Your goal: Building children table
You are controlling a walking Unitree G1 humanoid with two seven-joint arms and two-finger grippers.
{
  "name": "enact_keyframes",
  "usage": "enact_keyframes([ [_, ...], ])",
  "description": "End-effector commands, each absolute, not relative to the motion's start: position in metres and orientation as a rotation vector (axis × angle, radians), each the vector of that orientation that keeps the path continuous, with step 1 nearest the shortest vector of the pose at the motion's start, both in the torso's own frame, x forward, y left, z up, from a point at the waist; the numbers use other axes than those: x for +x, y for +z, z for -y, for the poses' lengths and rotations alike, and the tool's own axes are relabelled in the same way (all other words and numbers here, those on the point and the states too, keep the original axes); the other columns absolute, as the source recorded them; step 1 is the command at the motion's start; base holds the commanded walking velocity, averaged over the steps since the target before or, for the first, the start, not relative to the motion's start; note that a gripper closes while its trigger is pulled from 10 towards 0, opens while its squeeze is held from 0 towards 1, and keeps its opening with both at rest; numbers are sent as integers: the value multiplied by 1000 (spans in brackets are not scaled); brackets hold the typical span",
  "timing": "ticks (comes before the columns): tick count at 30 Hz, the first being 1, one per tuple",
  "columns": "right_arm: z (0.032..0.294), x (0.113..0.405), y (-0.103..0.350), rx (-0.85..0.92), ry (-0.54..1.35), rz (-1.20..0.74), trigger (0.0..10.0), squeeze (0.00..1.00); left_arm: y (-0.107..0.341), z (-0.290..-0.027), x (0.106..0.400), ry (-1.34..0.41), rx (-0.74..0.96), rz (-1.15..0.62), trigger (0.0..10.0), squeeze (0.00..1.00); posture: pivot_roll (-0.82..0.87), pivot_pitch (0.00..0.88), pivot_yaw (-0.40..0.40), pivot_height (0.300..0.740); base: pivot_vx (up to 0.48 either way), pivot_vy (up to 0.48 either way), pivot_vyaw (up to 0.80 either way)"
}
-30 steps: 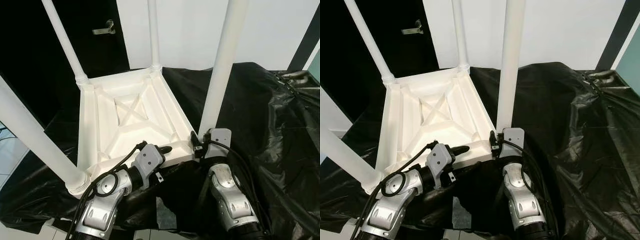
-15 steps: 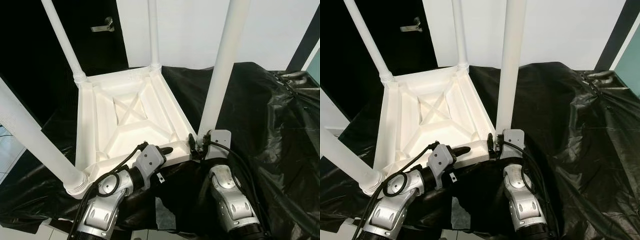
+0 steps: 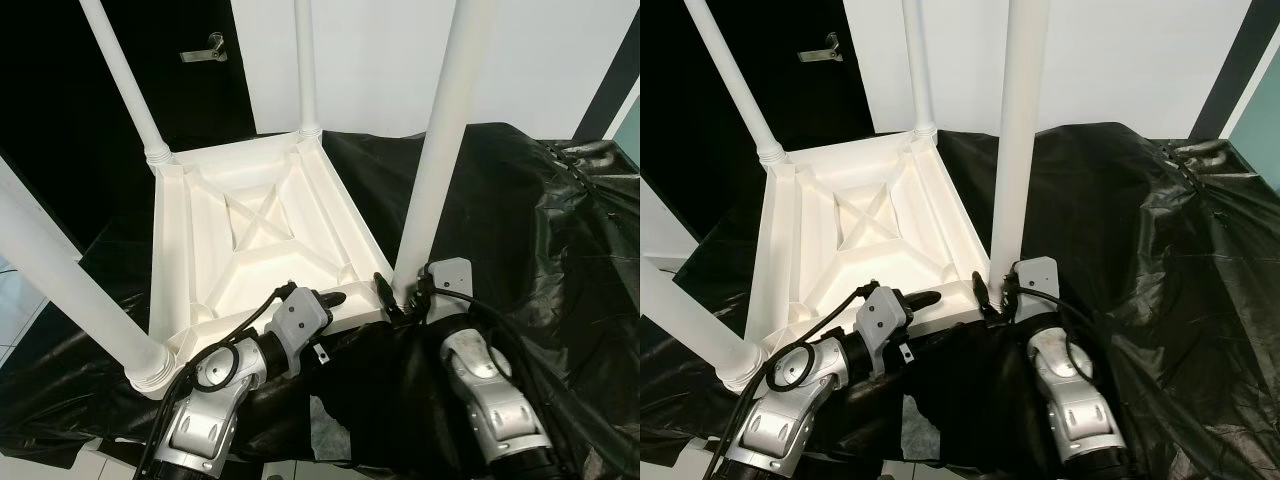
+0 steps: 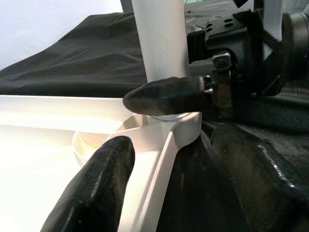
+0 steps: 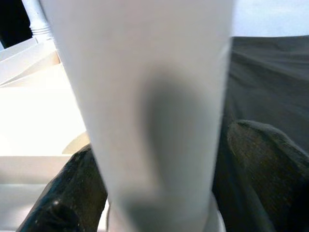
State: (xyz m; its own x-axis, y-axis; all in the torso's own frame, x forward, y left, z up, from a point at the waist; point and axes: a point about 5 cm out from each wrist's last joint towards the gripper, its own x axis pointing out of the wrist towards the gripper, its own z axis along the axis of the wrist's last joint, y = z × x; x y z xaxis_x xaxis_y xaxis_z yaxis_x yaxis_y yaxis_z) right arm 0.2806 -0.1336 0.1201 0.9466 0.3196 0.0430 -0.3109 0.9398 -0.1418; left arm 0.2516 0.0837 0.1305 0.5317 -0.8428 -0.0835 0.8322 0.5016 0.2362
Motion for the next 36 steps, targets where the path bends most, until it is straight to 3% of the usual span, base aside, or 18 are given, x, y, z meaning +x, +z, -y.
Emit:
enact_keyframes([
  [1, 132, 282, 124, -138, 372, 87, 10000, 0, 131, -87, 255, -954, 259, 50, 10000, 0, 38, 0, 42, 740, 0, 0, 0],
  [8, 137, 291, 132, -206, 574, 114, 10000, 0, 132, -89, 257, -955, 264, 49, 10000, 0, 38, 0, 53, 740, 0, 0, 0],
  [18, 142, 299, 131, -265, 678, 86, 10000, 0, 132, -90, 256, -961, 269, 46, 10000, 0, 46, 0, 55, 740, 0, 0, 0],
  [19, 142, 299, 129, -268, 692, 78, 2824, 0, 132, -91, 255, -961, 270, 44, 10000, 0, 52, 0, 54, 740, 0, 0, 0],
  [20, 142, 299, 129, -268, 692, 78, 2824, 0, 132, -91, 255, -961, 270, 44, 10000, 0, 52, 0, 54, 740, 0, 0, 0],
  [21, 143, 299, 127, -273, 701, 74, 0, 0, 131, -91, 255, -961, 272, 42, 10000, 0, 54, 0, 54, 740, 0, 0, 0],
  [29, 144, 297, 118, -242, 660, 37, 0, 0, 131, -95, 252, -954, 272, 32, 10000, 0, 63, 0, 57, 740, 0, 0, 0],
  [30, 145, 297, 117, -238, 641, 34, 7412, 0, 131, -95, 252, -955, 272, 32, 10000, 0, 62, 0, 57, 740, 0, 0, 0],
  [31, 145, 297, 117, -238, 641, 34, 7412, 0, 131, -95, 252, -955, 272, 32, 10000, 0, 62, 0, 57, 740, 0, 0, 0],
  [32, 146, 297, 117, -239, 625, 35, 10000, 0, 131, -95, 252, -956, 272, 31, 10000, 0, 59, 0, 59, 740, 0, 0, 0],
  [36, 149, 297, 115, -226, 529, 27, 10000, 0, 131, -94, 253, -960, 273, 32, 10000, 0, 52, 0, 61, 740, 0, 0, 0],
])
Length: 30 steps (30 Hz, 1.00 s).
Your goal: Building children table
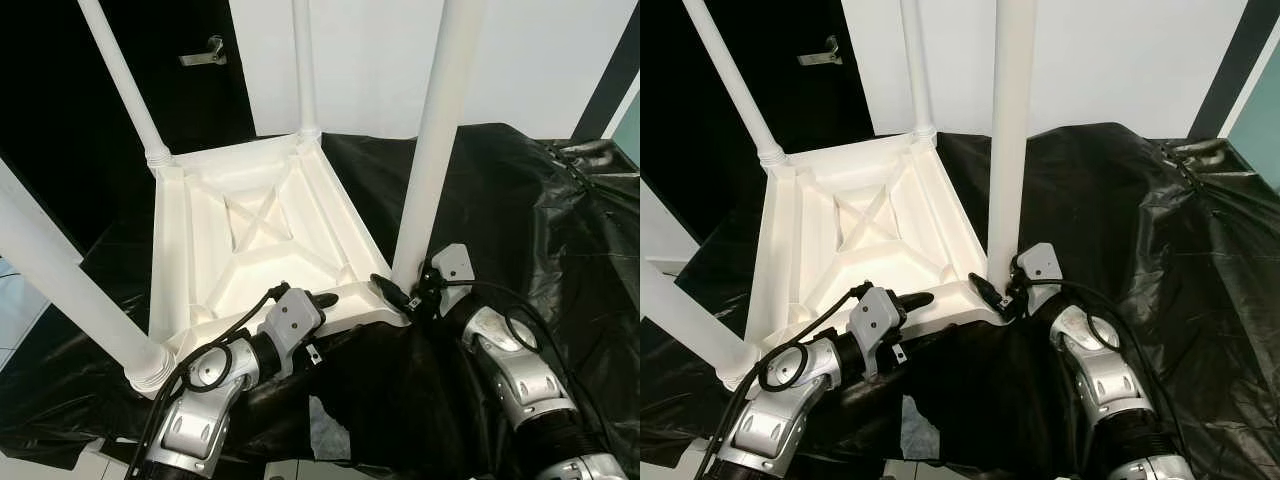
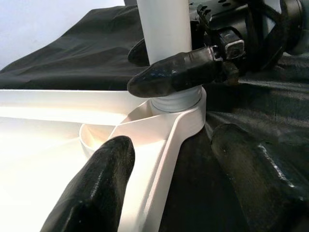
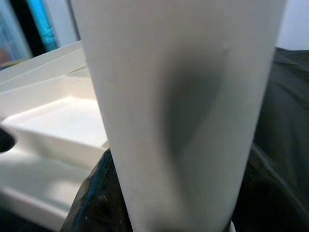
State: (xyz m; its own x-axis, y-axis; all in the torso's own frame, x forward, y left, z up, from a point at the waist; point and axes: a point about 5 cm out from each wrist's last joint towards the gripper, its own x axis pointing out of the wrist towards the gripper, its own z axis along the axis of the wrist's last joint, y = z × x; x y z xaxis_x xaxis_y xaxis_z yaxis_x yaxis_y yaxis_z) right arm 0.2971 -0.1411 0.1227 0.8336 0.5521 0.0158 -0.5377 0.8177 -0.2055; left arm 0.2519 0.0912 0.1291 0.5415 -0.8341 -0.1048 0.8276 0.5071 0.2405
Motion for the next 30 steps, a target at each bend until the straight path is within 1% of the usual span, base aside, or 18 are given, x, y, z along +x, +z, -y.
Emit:
enact_keyframes([
  [1, 150, 297, 114, -225, 499, 21, 10000, 0, 132, -94, 253, -961, 273, 33, 10000, 0, 52, 0, 62, 740, 0, 0, 0],
  [5, 149, 294, 111, -218, 394, 16, 10000, 0, 132, -93, 253, -965, 270, 33, 10000, 0, 45, 0, 65, 740, 0, 0, 0],
  [7, 146, 292, 110, -187, 335, 8, 10000, 0, 131, -93, 252, -966, 269, 32, 10000, 0, 43, 0, 64, 740, 0, 0, 0],
  [8, 146, 292, 110, -187, 335, 8, 10000, 0, 131, -93, 252, -966, 269, 32, 10000, 0, 43, 0, 64, 740, 0, 0, 0],
  [9, 145, 291, 109, -184, 286, 4, 10000, 0, 131, -92, 252, -967, 268, 32, 10000, 0, 43, 0, 65, 740, 0, 0, 0],
  [10, 145, 291, 109, -184, 286, 4, 10000, 0, 131, -92, 252, -967, 268, 32, 10000, 0, 43, 0, 65, 740, 0, 0, 0],
  [12, 144, 288, 107, -159, 180, -8, 10000, 0, 131, -92, 252, -968, 264, 30, 10000, 0, 41, 0, 62, 740, 0, 0, 0],
  [13, 144, 288, 107, -159, 180, -8, 10000, 0, 131, -92, 252, -968, 264, 30, 10000, 0, 41, 0, 62, 740, 0, 0, 0],
  [16, 136, 283, 106, -120, 42, -11, 10000, 0, 131, -91, 252, -970, 261, 32, 10000, 0, 36, 0, 63, 740, 0, 0, 0],
  [18, 136, 283, 106, -120, 42, -11, 10000, 0, 131, -91, 252, -970, 261, 32, 10000, 0, 36, 0, 63, 740, 0, 0, 0],
  [20, 127, 280, 108, -93, 1, -10, 10000, 0, 131, -90, 253, -970, 258, 34, 10000, 0, 35, 0, 64, 740, 0, 0, 0],
  [23, 120, 279, 112, -85, -11, 7, 10000, 0, 132, -89, 253, -971, 258, 35, 10000, 0, 33, 0, 66, 740, 0, 0, 0],
  [27, 120, 277, 116, -84, -17, 12, 10000, 0, 132, -89, 253, -972, 258, 37, 10000, 0, 33, 0, 65, 740, 0, 0, 0],
  [28, 121, 277, 116, -87, -18, 11, 10000, 118, 132, -89, 253, -971, 259, 37, 10000, 0, 34, 0, 62, 740, 0, 0, 0],
  [29, 122, 277, 118, -93, -18, 10, 10000, 1000, 133, -89, 253, -966, 257, 38, 10000, 0, 35, 0, 58, 740, 0, 0, 0],
  [30, 122, 276, 118, -96, -17, 11, 10000, 1000, 133, -89, 253, -964, 256, 39, 10000, 0, 35, 0, 58, 740, 0, 0, 0],
])
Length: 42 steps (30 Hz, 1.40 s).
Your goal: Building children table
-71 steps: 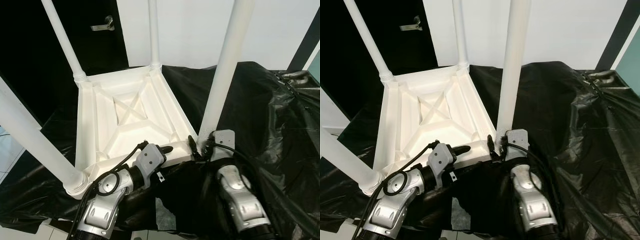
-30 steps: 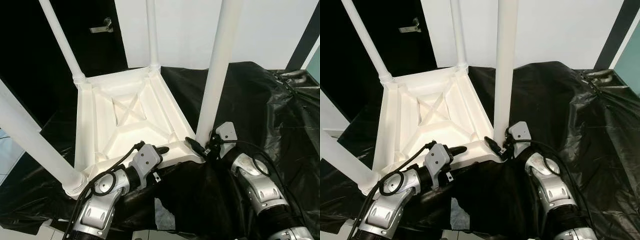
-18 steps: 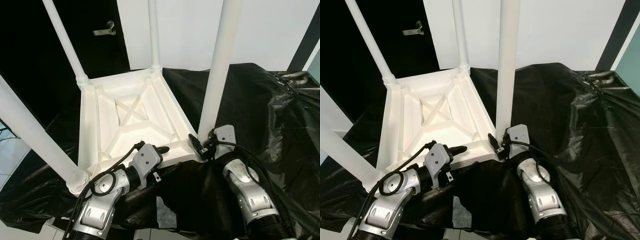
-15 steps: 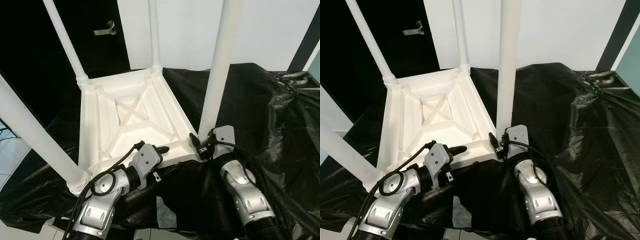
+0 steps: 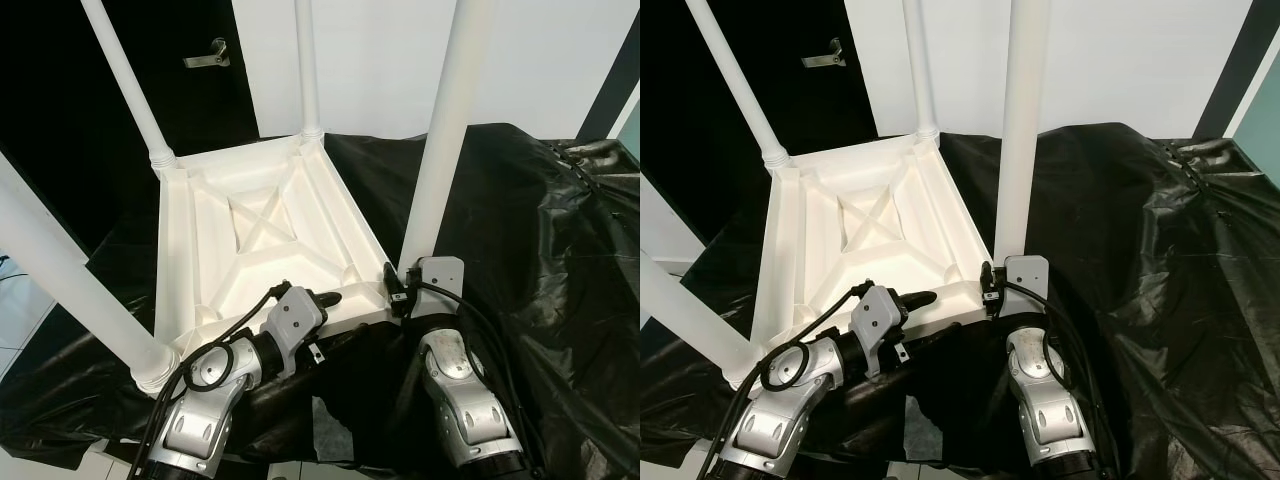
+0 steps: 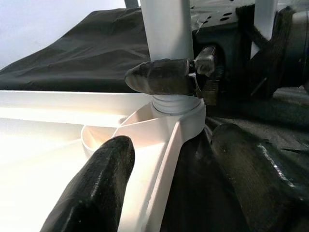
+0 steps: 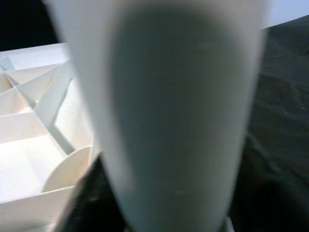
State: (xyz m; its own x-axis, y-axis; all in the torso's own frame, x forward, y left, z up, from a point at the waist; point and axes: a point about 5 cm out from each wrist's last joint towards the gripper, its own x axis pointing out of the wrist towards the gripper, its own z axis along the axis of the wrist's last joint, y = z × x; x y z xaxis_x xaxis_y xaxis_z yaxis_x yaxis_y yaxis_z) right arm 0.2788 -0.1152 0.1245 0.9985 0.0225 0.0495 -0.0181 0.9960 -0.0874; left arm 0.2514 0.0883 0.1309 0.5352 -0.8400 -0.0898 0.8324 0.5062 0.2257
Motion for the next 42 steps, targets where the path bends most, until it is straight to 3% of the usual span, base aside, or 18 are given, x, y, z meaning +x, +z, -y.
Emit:
enact_keyframes([
  [1, 123, 276, 119, -97, -11, 18, 10000, 1000, 133, -89, 253, -963, 256, 39, 10000, 0, 36, 0, 55, 740, 0, 0, 0],
  [9, 129, 276, 124, -105, 76, 50, 10000, 1000, 132, -88, 252, -963, 254, 37, 10000, 0, 30, 0, 49, 740, 0, 0, 0],
  [10, 131, 275, 127, -111, 136, 64, 10000, 0, 131, -87, 253, -964, 254, 38, 10000, 0, 29, 0, 50, 740, 0, 0, 0],
  [24, 146, 286, 135, -175, 569, 70, 10000, 0, 132, -90, 254, -973, 262, 38, 10000, 0, 32, 0, 61, 740, 0, 0, 0],
  [31, 145, 292, 134, -221, 688, 57, 10000, 0, 132, -91, 254, -978, 269, 35, 10000, 0, 36, 0, 68, 740, 0, 0, 0],
  [32, 144, 294, 132, -238, 720, 45, 7922, 0, 132, -91, 254, -979, 269, 32, 10000, 0, 39, 0, 68, 740, 0, 0, 0],
  [35, 145, 295, 129, -260, 759, 30, 7059, 0, 131, -91, 253, -983, 272, 30, 10000, 0, 39, 0, 68, 740, 0, 0, 0],
  [36, 146, 296, 127, -262, 772, 25, 549, 0, 131, -91, 252, -983, 272, 28, 10000, 0, 44, 0, 67, 740, 0, 0, 0],
  [38, 147, 298, 126, -264, 785, 21, 0, 0, 131, -92, 252, -982, 272, 26, 10000, 0, 49, 0, 65, 740, 0, 0, 0],
  [42, 149, 299, 126, -257, 793, 19, 0, 0, 131, -92, 252, -978, 270, 25, 10000, 0, 49, 0, 65, 740, 0, 0, 0],
])
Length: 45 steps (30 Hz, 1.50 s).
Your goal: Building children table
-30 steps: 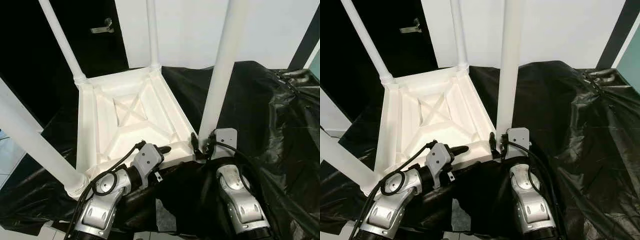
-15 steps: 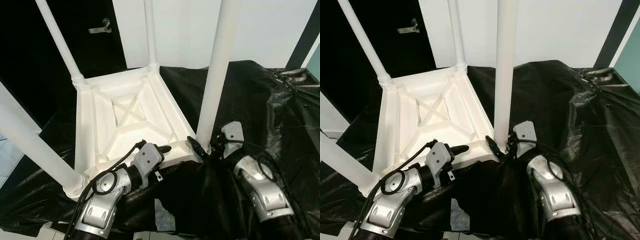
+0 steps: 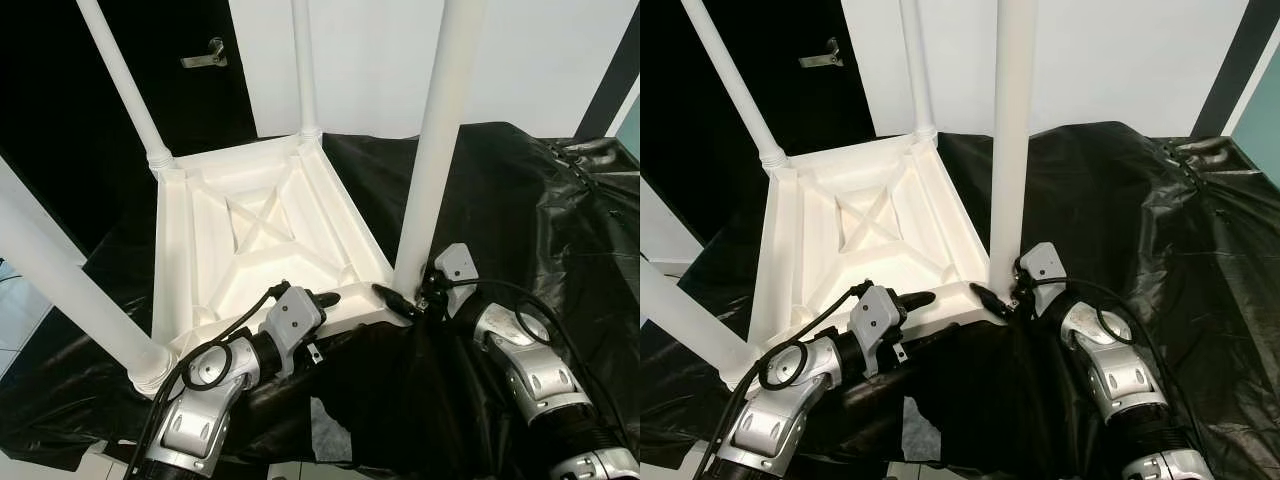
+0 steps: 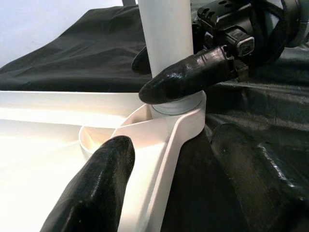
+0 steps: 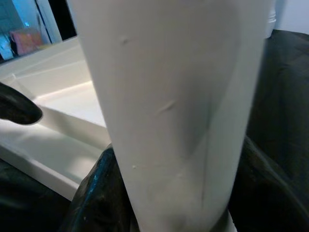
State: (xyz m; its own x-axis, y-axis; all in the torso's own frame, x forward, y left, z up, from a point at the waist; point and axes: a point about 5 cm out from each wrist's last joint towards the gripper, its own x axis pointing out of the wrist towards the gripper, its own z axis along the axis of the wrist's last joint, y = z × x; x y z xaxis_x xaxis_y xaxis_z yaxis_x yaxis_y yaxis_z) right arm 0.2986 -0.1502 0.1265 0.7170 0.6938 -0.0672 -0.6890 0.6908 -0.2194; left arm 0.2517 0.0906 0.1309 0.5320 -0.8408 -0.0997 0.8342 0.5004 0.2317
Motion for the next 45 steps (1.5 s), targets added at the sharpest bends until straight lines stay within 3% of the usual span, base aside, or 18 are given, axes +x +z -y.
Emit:
enact_keyframes([
  [1, 149, 299, 126, -259, 793, 20, 0, 0, 131, -92, 252, -978, 271, 24, 10000, 0, 49, 0, 65, 740, 0, 0, 0],
  [6, 151, 297, 122, -244, 775, 14, 0, 0, 131, -93, 252, -977, 273, 24, 10000, 0, 46, 0, 67, 740, 0, 0, 0],
  [7, 152, 296, 121, -232, 760, 10, 2863, 0, 131, -93, 252, -978, 273, 24, 10000, 0, 45, 0, 68, 740, 0, 0, 0],
  [9, 152, 296, 121, -232, 760, 10, 2863, 0, 131, -93, 252, -978, 273, 24, 10000, 0, 45, 0, 68, 740, 0, 0, 0],
  [10, 153, 295, 120, -221, 748, 11, 9490, 0, 131, -92, 252, -979, 274, 25, 10000, 0, 43, 0, 68, 740, 0, 0, 0],
  [11, 153, 293, 119, -210, 726, 13, 10000, 0, 131, -92, 252, -980, 274, 25, 10000, 0, 41, 0, 70, 740, 0, 0, 0],
  [18, 151, 289, 115, -161, 566, 35, 10000, 0, 132, -92, 255, -983, 278, 30, 10000, 0, 32, 0, 79, 740, 0, 0, 0],
  [24, 148, 286, 113, -160, 310, 31, 10000, 0, 134, -91, 256, -991, 279, 35, 10000, 0, 25, 0, 88, 740, 0, 0, 0],
  [34, 140, 281, 110, -105, 139, 11, 10000, 0, 133, -91, 255, -994, 277, 32, 10000, 0, 28, 0, 78, 740, 0, 0, 0],
  [38, 131, 276, 110, -75, -42, 6, 10000, 0, 132, -90, 254, -988, 272, 32, 10000, 0, 31, 0, 68, 740, 0, 0, 0],
  [45, 125, 271, 116, -58, -51, 14, 10000, 0, 131, -89, 252, -993, 270, 28, 10000, 0, 24, 0, 67, 740, 0, 0, 0],
])
